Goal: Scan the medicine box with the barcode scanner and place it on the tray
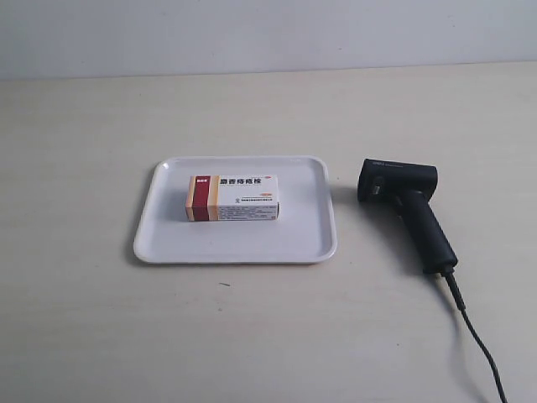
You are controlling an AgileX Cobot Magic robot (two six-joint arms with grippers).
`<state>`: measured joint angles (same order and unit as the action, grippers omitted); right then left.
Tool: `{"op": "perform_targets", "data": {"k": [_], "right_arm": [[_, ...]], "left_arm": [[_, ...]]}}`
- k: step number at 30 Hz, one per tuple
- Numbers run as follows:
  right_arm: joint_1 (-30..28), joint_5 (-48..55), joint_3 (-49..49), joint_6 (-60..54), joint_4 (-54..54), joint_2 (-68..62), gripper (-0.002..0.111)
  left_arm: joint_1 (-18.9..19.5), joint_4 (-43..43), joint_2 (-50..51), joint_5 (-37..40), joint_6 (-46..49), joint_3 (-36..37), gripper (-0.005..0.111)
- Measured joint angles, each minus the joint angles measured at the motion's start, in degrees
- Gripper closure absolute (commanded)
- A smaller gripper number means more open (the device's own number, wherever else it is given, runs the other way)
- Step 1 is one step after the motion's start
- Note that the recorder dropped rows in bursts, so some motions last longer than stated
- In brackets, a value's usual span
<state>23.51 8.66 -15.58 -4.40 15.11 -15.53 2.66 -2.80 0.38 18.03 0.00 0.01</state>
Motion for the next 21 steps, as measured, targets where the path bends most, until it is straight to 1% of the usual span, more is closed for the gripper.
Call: {"op": "perform_targets", "data": {"k": [6,21], "right_arm": [[0.0,0.23,0.0,0.0,0.0,0.0,0.108],[0.0,0.45,0.0,0.04,0.0,0.0,0.108]], "left_arm": [[-0.33,1.2,0.0,0.0,1.84,0.0,0.101],[-0.33,1.31,0.0,0.0,2.18,0.0,0.101]]}}
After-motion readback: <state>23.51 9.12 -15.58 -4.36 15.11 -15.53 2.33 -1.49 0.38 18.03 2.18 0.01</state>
